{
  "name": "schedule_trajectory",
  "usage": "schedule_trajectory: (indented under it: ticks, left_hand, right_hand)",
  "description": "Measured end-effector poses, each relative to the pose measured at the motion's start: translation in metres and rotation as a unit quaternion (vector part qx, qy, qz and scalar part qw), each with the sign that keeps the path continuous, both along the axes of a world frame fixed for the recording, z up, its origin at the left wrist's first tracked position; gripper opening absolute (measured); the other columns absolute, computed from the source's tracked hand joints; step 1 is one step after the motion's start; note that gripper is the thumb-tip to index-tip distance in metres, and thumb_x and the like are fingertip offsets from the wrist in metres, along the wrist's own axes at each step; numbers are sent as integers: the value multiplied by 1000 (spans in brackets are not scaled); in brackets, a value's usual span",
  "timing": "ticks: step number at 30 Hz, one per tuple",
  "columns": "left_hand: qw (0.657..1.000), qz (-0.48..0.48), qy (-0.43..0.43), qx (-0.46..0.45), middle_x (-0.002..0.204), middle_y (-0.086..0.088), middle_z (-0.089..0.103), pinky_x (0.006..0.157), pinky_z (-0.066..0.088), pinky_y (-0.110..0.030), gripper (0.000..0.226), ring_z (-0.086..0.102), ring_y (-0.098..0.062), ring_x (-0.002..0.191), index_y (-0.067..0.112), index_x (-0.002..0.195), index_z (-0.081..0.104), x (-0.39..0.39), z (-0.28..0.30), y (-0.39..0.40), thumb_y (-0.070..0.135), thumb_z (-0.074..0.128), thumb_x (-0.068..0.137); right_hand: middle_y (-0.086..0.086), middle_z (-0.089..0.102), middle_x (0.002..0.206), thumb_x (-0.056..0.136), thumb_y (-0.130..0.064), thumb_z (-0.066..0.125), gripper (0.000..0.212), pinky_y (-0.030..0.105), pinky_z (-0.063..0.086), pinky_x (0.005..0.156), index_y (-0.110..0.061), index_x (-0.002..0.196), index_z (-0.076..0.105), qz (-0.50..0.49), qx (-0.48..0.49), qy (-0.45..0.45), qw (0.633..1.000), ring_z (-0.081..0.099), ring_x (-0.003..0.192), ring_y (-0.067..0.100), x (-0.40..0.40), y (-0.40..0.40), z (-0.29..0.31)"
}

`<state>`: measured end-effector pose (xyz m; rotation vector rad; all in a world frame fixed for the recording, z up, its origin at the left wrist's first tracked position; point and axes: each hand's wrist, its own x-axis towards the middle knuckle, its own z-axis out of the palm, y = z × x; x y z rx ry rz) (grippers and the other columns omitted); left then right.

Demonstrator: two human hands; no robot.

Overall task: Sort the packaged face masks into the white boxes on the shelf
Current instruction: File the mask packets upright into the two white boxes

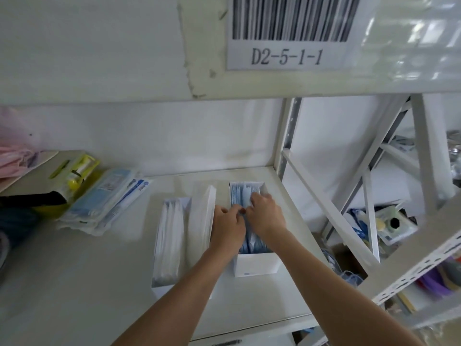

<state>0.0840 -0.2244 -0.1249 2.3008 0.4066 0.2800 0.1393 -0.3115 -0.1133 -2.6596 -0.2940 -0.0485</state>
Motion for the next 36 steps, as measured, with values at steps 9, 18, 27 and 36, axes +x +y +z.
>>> schedule_trajectory:
  ticks: [9,18,27,36]
  left_hand:
    - [1000,-6,16,-17,98,-2,42,77,44,-26,25,51,-19,86,16,99,61,-4,2,2,22,37,100]
    - [999,-16,20,24,107,-2,43,82,48,-28,28,53,-21,90,22,111,60,-5,-2,7,25,35,100]
    - [1000,-16,12,21,105,-2,42,84,46,-25,27,51,-18,90,18,109,61,-3,0,0,26,37,101]
    - [998,-43,7,35,124,-5,47,96,49,-33,37,54,-21,110,25,136,46,-5,4,1,29,30,102]
  right_hand:
    - [13,52,120,92,-27,43,16,37,48,78,-15,89,54,26,-63,117,991,55,97,28,10,4,-5]
    - [1,44,61,78,-9,48,19,24,32,45,-14,63,38,-81,43,30,995,46,56,17,21,-2,4]
    - [8,59,95,90,-15,54,5,27,44,63,-11,93,54,-58,-56,77,994,56,76,21,18,5,-7]
    - [10,47,122,92,-26,54,33,36,47,83,-16,123,49,-32,-177,52,982,54,106,26,15,15,-9]
